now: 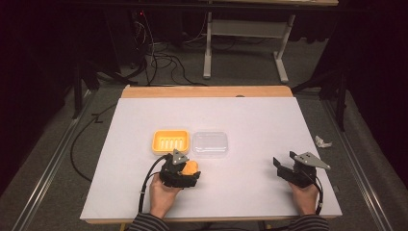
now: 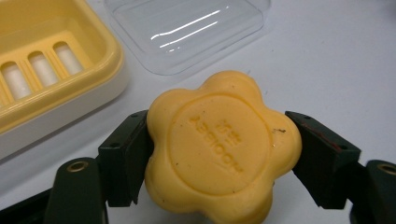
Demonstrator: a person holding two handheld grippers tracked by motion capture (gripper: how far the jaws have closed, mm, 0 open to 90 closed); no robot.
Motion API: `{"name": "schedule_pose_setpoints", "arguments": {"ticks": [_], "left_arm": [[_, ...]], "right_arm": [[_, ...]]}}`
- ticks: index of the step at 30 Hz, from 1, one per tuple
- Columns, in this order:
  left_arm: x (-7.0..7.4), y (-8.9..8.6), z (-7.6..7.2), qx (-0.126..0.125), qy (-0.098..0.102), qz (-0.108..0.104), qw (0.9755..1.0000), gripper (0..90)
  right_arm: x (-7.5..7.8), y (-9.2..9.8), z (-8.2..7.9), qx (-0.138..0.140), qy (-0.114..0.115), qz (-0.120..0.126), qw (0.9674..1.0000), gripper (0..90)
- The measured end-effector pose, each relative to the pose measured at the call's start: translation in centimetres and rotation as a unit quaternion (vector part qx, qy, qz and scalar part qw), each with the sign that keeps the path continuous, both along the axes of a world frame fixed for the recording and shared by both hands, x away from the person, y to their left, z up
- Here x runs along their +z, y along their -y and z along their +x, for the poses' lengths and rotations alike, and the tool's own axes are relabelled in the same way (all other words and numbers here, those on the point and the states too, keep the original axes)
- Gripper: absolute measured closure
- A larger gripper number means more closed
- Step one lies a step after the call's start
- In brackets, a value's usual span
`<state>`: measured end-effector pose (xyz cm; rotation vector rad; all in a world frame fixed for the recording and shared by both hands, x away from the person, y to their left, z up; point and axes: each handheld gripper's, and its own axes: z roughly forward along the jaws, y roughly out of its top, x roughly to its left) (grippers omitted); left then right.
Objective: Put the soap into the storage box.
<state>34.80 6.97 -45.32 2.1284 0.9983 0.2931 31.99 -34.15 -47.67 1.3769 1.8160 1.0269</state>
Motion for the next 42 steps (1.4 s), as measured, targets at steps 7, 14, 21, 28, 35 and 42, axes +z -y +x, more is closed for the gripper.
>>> {"name": "schedule_pose_setpoints", "arguments": {"ticks": [7, 14, 21, 28, 35, 42], "left_arm": [[0.7, -0.3, 0.2, 0.002, 0.009, 0.007, 0.9999, 27.2], [1.4, -0.7, 0.4, 0.007, 0.015, 0.001, 0.9999, 27.2], [2.1, -1.4, 0.6, 0.018, 0.025, -0.002, 0.9995, 27.2], [2.8, -2.0, 1.0, 0.025, 0.031, -0.003, 0.9992, 27.2], [3.6, -2.8, 1.3, 0.032, 0.037, -0.006, 0.9988, 27.3], [3.9, -3.3, 1.8, 0.041, 0.039, -0.01, 0.9984, 27.3]], "right_arm": [[0.0, 0.0, 0.0, -0.001, 0.0, -0.001, 1.0, 29.0], [0.0, -0.1, 0.0, -0.001, -0.002, 0.0, 1.0, 29.0], [0.0, -0.1, 0.0, -0.001, -0.002, -0.001, 1.0, 29.0], [0.0, -0.1, 0.0, 0.0, -0.003, -0.005, 1.0, 28.7], [0.0, -0.1, 0.1, -0.001, -0.004, -0.005, 1.0, 28.6], [0.0, -0.1, 0.1, -0.001, -0.004, -0.004, 1.0, 28.4]]}}
